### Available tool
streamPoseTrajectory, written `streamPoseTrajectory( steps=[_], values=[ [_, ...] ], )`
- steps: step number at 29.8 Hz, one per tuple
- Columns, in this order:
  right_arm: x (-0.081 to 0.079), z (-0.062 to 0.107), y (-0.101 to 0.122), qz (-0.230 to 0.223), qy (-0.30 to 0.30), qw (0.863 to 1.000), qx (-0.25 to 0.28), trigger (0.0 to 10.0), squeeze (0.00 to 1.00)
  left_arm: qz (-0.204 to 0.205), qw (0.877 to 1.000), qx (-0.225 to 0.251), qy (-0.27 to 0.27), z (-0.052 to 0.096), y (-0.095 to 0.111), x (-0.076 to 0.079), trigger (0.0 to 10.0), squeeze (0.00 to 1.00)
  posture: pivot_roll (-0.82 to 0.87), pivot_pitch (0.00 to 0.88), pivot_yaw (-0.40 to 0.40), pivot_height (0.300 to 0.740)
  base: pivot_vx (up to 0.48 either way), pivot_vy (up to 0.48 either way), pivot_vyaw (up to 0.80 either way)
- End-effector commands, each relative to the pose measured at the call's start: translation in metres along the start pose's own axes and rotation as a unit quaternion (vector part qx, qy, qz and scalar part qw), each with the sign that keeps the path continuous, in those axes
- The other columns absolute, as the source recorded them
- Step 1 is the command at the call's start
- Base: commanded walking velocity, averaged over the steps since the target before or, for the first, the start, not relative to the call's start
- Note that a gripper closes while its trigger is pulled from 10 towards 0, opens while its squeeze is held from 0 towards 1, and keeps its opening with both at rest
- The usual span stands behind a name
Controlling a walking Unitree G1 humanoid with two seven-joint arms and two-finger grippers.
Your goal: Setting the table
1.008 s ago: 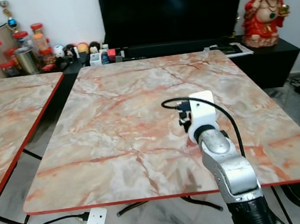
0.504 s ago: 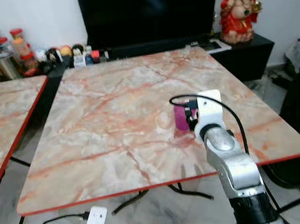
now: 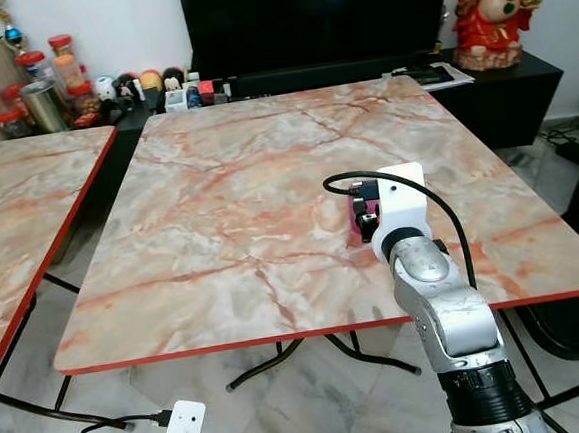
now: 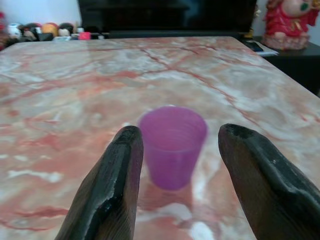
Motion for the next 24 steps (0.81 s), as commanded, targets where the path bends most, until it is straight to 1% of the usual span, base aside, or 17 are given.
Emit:
streamPoseTrajectory(
  steps=[1,9,14,16,19,24],
  values=[
    [-0.001,-0.002,0.007,-0.003,0.004,1.000,0.009,10.0,0.00,-0.002,1.000,0.006,-0.001,0.000,0.004,-0.001,10.0,0.00,-0.08,0.003,0.045,0.736,0.000,0.000,0.00],
    [-0.004,-0.003,0.015,-0.010,0.012,0.999,0.029,10.0,0.00,-0.005,1.000,0.010,0.005,-0.001,0.007,-0.002,10.0,0.00,-0.08,0.003,0.044,0.736,0.000,0.000,0.00],
    [-0.008,-0.002,0.023,-0.011,0.023,0.998,0.054,10.0,0.00,-0.010,1.000,0.008,0.008,-0.001,0.006,-0.003,10.0,0.00,-0.08,0.004,0.045,0.736,0.294,0.000,0.00],
    [-0.009,-0.001,0.028,-0.004,0.028,0.997,0.068,10.0,0.00,-0.009,1.000,0.008,0.008,-0.001,0.006,-0.003,10.0,0.00,-0.08,0.003,0.044,0.736,0.304,0.000,0.00],
    [-0.009,-0.001,0.030,0.009,0.024,0.997,0.073,10.0,0.00,-0.008,1.000,0.007,0.008,-0.001,0.005,-0.003,10.0,0.00,-0.08,0.004,0.044,0.736,0.303,0.000,0.13],
    [-0.010,-0.001,0.030,0.003,0.029,0.997,0.072,10.0,0.00,-0.008,1.000,0.007,0.008,-0.001,0.005,-0.002,10.0,0.00,-0.08,0.002,0.043,0.736,0.303,0.000,0.08]
  ],
)
Point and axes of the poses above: a point about 5 cm out from each wrist's last joint towards the gripper, its own z axis pointing back from the gripper into the wrist, its own y axis along the axis of the wrist's last joint, x = y × z, the point moved 3 cm from there along -z, pointing out of the wrist towards the gripper, and after that the axes turned 10 degrees about z, right-handed, at the moved point
